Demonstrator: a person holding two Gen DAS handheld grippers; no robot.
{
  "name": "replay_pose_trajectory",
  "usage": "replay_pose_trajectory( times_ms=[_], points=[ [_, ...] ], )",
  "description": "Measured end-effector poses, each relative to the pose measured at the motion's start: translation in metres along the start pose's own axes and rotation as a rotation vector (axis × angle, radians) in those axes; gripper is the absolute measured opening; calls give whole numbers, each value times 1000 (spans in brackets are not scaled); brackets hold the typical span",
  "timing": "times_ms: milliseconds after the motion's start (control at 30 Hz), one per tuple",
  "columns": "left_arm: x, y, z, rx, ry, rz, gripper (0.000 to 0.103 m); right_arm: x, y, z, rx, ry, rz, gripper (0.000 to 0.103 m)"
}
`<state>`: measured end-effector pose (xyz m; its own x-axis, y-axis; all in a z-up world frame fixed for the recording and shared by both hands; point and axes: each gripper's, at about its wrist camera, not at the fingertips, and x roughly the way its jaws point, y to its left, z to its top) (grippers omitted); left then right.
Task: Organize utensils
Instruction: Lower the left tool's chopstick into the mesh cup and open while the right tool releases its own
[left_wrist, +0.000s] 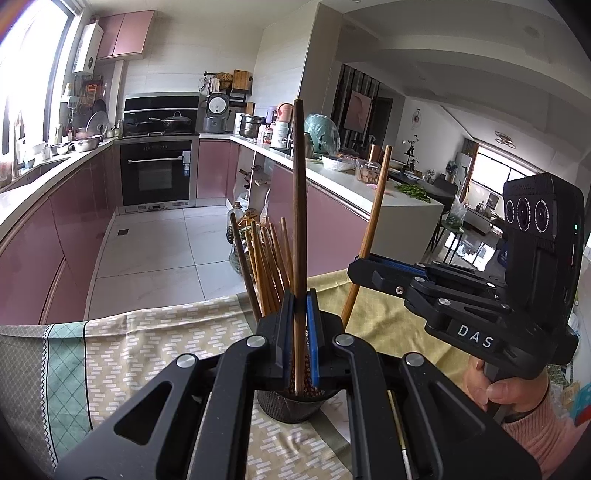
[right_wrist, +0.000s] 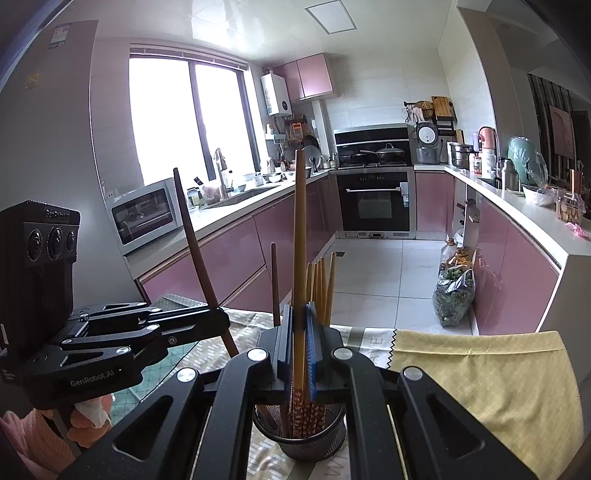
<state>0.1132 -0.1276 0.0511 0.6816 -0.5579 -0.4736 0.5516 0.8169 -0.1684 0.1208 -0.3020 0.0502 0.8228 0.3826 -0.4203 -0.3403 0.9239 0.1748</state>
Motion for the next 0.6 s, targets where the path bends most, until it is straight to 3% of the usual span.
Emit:
replay_pose_trajectory(
  times_ms=[600],
  points=[
    [32, 7, -8, -4, 89, 2, 7, 21, 0, -19, 0, 73, -11, 6]
  ],
)
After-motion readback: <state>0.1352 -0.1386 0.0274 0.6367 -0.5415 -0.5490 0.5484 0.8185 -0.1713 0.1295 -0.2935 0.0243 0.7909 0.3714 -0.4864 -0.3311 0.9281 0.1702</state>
